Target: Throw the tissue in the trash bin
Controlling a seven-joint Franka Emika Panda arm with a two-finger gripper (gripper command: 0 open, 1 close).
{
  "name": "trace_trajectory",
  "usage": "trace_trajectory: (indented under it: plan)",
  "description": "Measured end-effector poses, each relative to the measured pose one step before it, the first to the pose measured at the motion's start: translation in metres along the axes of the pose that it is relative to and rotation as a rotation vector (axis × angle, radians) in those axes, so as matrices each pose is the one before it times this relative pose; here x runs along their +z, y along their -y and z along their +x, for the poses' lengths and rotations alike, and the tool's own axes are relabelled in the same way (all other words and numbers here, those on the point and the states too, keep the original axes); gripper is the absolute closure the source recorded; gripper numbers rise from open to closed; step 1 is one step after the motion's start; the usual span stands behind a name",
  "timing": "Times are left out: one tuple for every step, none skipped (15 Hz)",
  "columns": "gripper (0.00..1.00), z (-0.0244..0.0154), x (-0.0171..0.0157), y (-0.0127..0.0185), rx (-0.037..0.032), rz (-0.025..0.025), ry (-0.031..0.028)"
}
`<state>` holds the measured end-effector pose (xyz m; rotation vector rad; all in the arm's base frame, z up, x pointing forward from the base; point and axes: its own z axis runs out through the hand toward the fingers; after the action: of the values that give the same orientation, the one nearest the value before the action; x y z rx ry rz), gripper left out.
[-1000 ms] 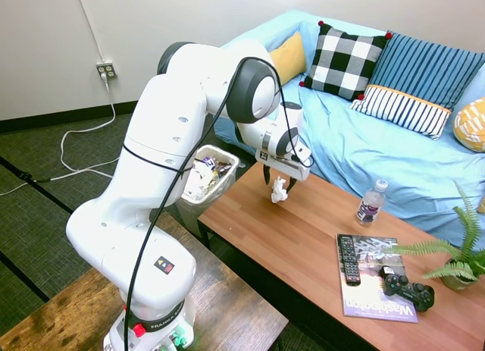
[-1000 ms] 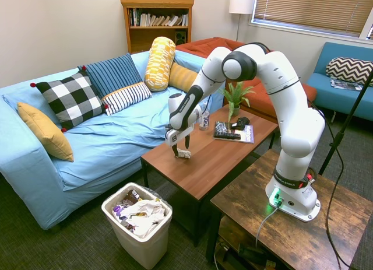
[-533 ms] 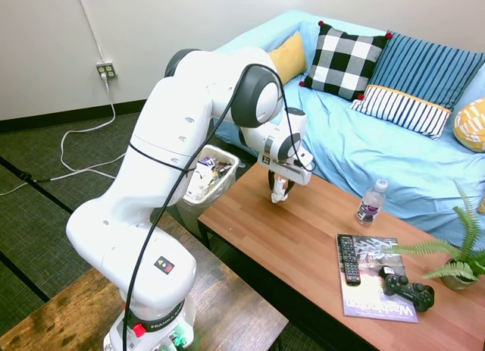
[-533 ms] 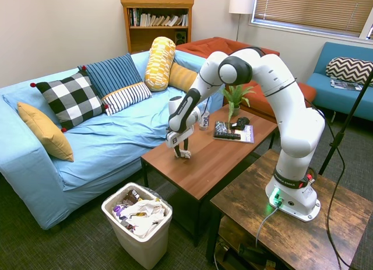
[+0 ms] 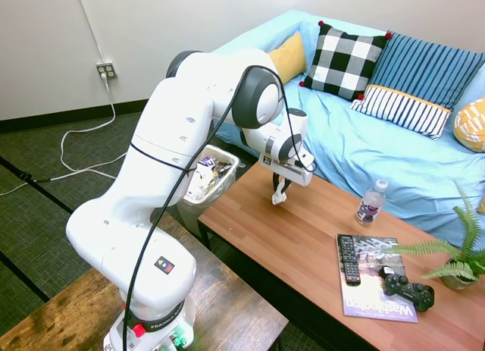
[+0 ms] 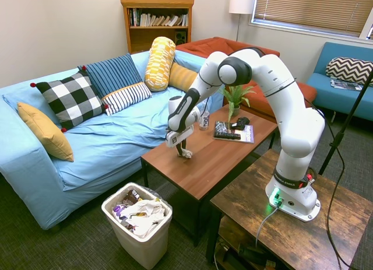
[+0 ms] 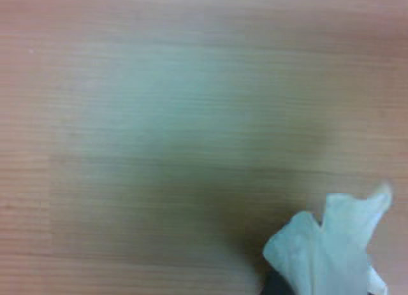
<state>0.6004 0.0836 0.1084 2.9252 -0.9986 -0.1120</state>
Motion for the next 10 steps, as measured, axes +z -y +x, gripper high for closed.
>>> trace_trajectory:
  plan:
    - [1.00, -0.00753, -0.01396, 0.01093, -0.01640, 0.00407, -0.01408]
    - [1.00, -0.01186, -0.01829, 0.01484, -0.02012, 0.00117, -0.01440]
    - [1.00, -0.01497, -0.01839, 0.01702, -0.02236, -0.00191, -0.01676]
    - [1.00, -0.01846, -0.01816, 0.02041, -0.02846, -0.00574, -0.02010]
    - [1.00, -0.01857, -0.01585, 0.02225, -0.02727, -0.00746, -0.02043]
    - [1.00, -0.01784, -0.01270, 0.02215, -0.02585, -0.00779, -0.01949]
    - [1.00, -0.01639, -0.01051, 0.02131, -0.02423, -0.00901, -0.01677]
    - [1.00, -0.01602, -0.00936, 0.02104, -0.02301, -0.00630, -0.01331]
    - [1.00, -0.01444, -0.00678, 0.01933, -0.02064, -0.00286, -0.00779]
    - [1.00, -0.01462, -0.00381, 0.01836, -0.01766, -0.00211, -0.00085]
